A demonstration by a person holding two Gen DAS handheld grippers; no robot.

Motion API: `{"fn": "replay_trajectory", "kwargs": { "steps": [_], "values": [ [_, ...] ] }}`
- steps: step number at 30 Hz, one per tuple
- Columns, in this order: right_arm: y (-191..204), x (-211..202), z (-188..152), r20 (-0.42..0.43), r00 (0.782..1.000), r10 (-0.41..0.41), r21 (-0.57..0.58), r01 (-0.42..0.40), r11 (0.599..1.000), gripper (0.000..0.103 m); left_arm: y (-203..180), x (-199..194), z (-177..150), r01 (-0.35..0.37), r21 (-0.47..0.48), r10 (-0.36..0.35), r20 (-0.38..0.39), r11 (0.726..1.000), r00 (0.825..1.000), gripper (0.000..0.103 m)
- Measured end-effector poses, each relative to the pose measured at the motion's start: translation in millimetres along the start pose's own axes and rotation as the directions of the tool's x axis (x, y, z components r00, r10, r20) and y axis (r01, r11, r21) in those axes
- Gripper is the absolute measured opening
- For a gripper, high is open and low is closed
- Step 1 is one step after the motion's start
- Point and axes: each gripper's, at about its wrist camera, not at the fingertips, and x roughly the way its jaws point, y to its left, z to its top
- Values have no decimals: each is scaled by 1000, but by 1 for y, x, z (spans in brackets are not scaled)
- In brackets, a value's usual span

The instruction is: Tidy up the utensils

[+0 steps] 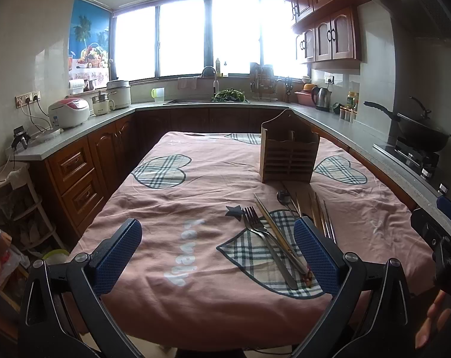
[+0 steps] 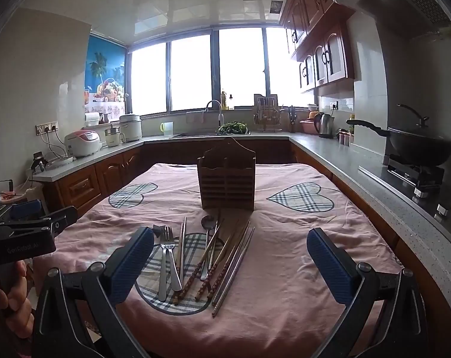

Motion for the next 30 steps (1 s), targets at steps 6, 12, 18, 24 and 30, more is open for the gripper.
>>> {"fn": "replay_trajectory", "kwargs": {
  "steps": [6, 12, 18, 24, 30],
  "values": [
    [-2, -1, 0, 5, 1000, -5, 10, 5, 1000, 103, -2, -1, 1, -1, 8, 1, 2, 1000, 1000, 103],
    [-4, 0, -1, 3, 1000, -3, 16, 2, 1000, 103, -2, -1, 2, -2, 8, 2, 5, 1000, 1000, 103],
    [-3, 1, 0, 6, 1000, -1, 12, 1, 1000, 103, -2, -1, 2, -2, 6, 2, 5, 1000, 1000, 103],
    [1, 3, -1, 0, 1000, 0, 4, 0, 1000, 103, -1, -1, 1, -1, 6, 1, 2, 1000, 1000, 103],
    [0, 2, 0, 4, 1000, 2, 10, -3, 1000, 103, 2, -2, 3, 0, 4, 0, 0, 1000, 1000, 103]
  ]
}}
